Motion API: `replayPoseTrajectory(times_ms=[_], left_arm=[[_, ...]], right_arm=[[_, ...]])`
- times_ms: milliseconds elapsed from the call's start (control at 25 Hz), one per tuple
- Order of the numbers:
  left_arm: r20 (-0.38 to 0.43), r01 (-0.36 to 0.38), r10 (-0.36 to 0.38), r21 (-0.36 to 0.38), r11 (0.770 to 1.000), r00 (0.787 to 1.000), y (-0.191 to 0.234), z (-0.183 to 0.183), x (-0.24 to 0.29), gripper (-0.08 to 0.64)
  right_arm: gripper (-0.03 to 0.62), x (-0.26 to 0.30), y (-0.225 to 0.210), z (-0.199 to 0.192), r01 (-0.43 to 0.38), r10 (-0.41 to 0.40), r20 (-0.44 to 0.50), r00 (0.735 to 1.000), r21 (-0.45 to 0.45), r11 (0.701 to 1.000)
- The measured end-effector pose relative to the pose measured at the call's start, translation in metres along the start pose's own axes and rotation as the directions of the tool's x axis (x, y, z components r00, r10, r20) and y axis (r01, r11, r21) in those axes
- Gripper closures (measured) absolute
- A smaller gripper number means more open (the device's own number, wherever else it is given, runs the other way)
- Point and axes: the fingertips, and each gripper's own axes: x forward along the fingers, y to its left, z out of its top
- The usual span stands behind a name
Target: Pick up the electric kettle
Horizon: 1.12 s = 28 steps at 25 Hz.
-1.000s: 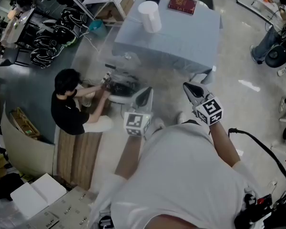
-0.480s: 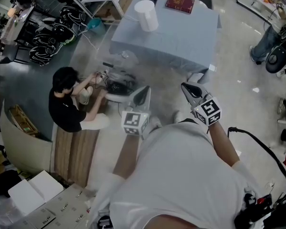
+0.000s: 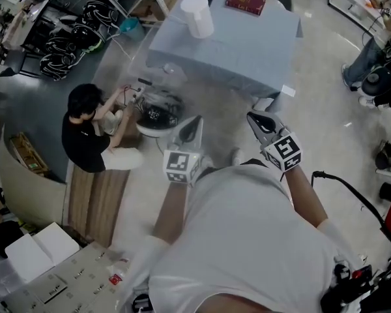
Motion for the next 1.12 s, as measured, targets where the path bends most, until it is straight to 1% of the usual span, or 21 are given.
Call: replayPoseTrajectory(times_ms=[240, 440, 600, 880, 1120], left_arm=[[-0.005, -0.023, 0.023, 0.000, 1.000, 1.000, -0.012, -0.007, 0.000, 0.557], [0.009, -0.029, 0.029, 0.010, 1.000, 1.000, -0.020, -0.001, 0.001, 0.557], [0.003, -0.029, 0.029, 0.008, 1.000, 1.000, -0.022, -0.001, 0.003, 0.557], [0.002, -0.020, 0.020, 0.006, 1.000, 1.000, -0.012, 0.003, 0.007, 0.557], [-0.004, -0.016, 0.016, -0.005, 1.000, 1.000, 0.011, 0.004, 0.021, 0.557]], right_arm=[[0.588, -0.008, 0.000, -0.011, -0.034, 0.034, -0.011, 0.999, -0.021, 0.999], [0.588, -0.014, -0.002, -0.012, -0.049, 0.048, -0.012, 0.999, -0.022, 0.999], [0.588, -0.013, -0.004, -0.014, -0.053, 0.053, -0.011, 0.999, -0.018, 0.998], [0.588, -0.006, -0.003, -0.012, -0.051, 0.051, -0.024, 0.998, -0.014, 0.999], [0.588, 0.012, -0.014, 0.000, -0.042, 0.042, -0.016, 0.999, -0.001, 0.999]])
